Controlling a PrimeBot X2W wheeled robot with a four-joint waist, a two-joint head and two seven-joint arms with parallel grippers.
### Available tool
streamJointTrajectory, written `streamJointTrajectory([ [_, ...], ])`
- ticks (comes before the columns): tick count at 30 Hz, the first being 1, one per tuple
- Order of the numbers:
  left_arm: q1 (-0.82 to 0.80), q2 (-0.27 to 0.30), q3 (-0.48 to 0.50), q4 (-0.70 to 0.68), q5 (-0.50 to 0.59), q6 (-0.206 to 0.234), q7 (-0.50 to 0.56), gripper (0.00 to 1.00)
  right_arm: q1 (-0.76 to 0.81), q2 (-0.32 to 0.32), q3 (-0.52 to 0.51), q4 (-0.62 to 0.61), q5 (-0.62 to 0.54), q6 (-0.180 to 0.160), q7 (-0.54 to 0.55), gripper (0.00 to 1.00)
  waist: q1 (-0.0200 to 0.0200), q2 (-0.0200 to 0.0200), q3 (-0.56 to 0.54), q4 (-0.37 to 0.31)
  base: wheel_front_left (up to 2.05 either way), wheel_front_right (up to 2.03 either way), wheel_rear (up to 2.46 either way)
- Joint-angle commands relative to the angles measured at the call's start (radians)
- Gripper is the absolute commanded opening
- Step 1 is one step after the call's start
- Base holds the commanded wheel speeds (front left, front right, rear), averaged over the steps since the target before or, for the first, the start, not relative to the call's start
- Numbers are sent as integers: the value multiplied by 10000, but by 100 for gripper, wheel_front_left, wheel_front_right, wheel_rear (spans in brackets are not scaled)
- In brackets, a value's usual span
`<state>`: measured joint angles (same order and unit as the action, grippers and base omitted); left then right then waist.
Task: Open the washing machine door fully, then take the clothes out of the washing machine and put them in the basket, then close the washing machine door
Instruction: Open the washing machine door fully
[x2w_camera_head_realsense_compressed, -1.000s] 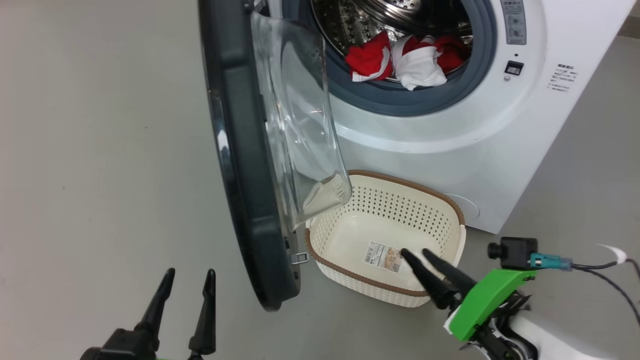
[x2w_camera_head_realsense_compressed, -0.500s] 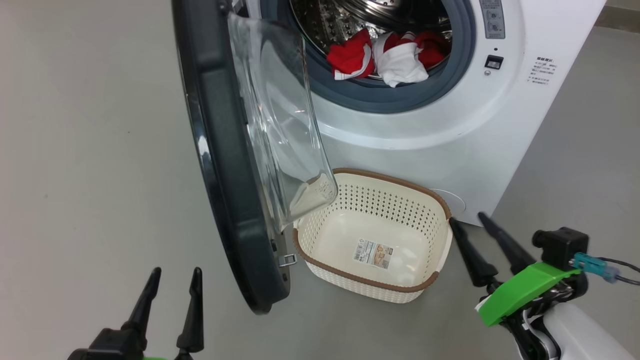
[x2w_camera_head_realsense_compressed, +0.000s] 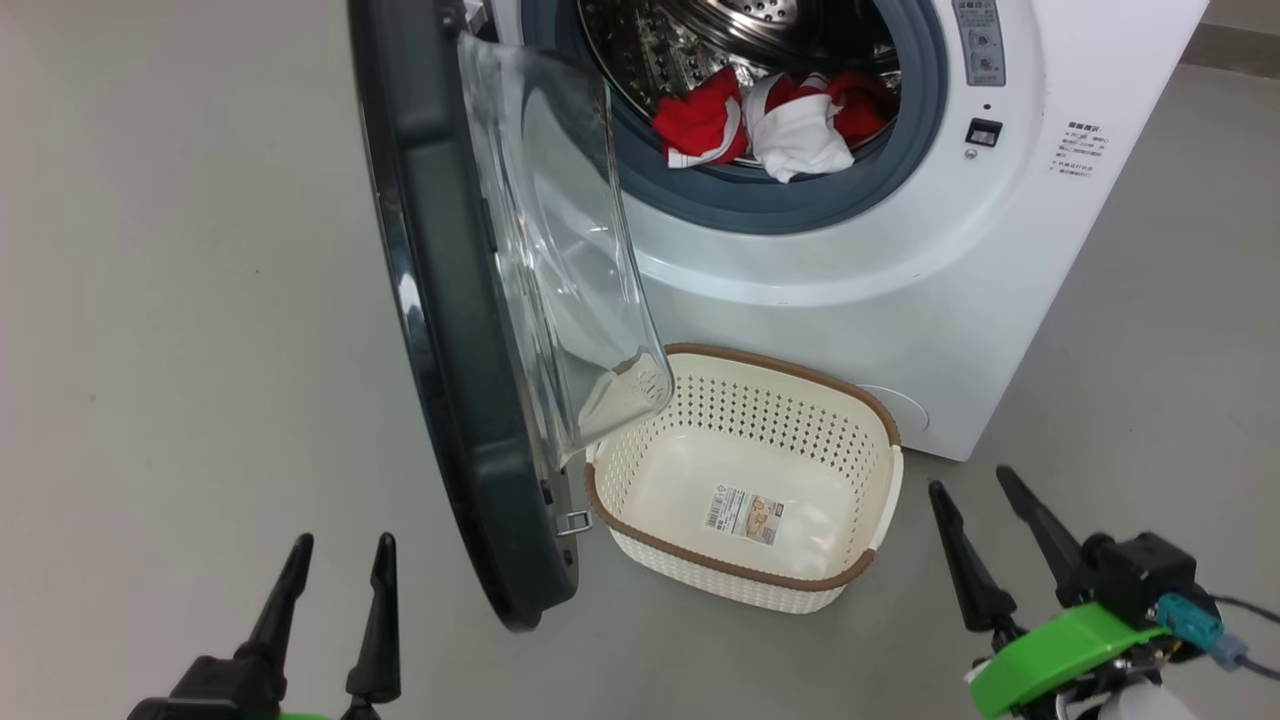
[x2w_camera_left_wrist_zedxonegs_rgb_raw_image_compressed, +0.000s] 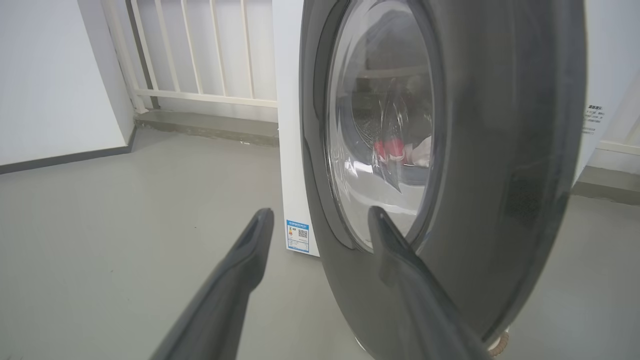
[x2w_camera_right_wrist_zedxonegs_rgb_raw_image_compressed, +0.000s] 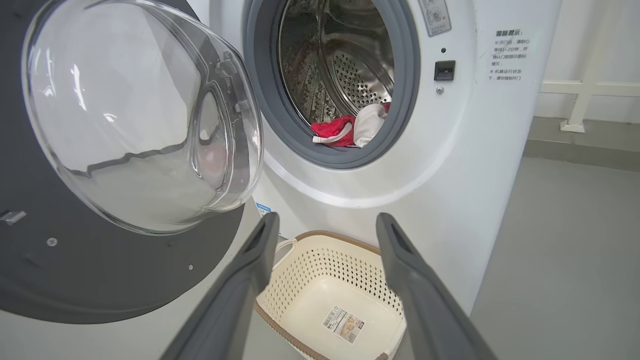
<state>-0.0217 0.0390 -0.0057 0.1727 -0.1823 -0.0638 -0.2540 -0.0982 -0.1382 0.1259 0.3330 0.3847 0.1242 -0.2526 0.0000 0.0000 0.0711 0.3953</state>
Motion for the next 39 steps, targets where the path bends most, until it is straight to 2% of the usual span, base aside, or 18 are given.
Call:
streamJointTrajectory([
  [1, -360, 112, 346, -212, 129, -42, -78, 100, 47, 36, 35, -267, -142, 65, -91, 100, 0, 0, -19, -10, 0, 0, 0],
  [13, -233, 112, 279, -205, 124, -25, -78, 100, 384, 254, -288, -286, -303, 65, -91, 100, 0, 0, -152, -102, 0, 0, 0],
  [14, -236, 112, 272, -203, 113, -30, -78, 49, 386, 259, -293, -297, -310, 65, -91, 100, 0, 0, -155, -102, 0, 0, 0],
  [15, -256, 112, 287, -229, 36, -25, -78, 29, 387, 263, -295, -307, -317, 65, -91, 100, 0, 0, -156, -102, 0, 0, 0],
  [16, -282, 112, 309, -272, -61, -16, -78, 0, 385, 267, -299, -317, -323, 65, -91, 100, 0, 0, -155, -99, 0, 0, 0],
  [22, -550, 112, 520, -1109, -420, 40, -78, 0, 376, 287, -343, -393, -357, 65, -91, 100, 0, 0, -115, -79, 0, 0, 0],
  [27, -920, 112, 483, -2863, -571, 167, -78, 0, 333, 297, -332, -454, -395, 65, -91, 100, 0, 0, -40, -107, 0, 0, 0],
  [29, -1035, 112, 243, -3703, -227, 211, -78, 0, 308, 297, -323, -490, -387, 65, -91, 100, 0, 0, -8, -124, 0, 0, 0],
  [34, -1051, 112, -1324, -5116, 41, 343, -78, 0, 253, 290, -318, -553, -354, 65, -91, 100, 0, 0, 97, -167, 0, 0, 0],
  [39, -821, 112, -3291, -4821, -532, 364, -78, 0, 155, 321, -280, -544, -350, 65, -91, 100, 0, 0, 193, -229, 0, 0, 0],
])
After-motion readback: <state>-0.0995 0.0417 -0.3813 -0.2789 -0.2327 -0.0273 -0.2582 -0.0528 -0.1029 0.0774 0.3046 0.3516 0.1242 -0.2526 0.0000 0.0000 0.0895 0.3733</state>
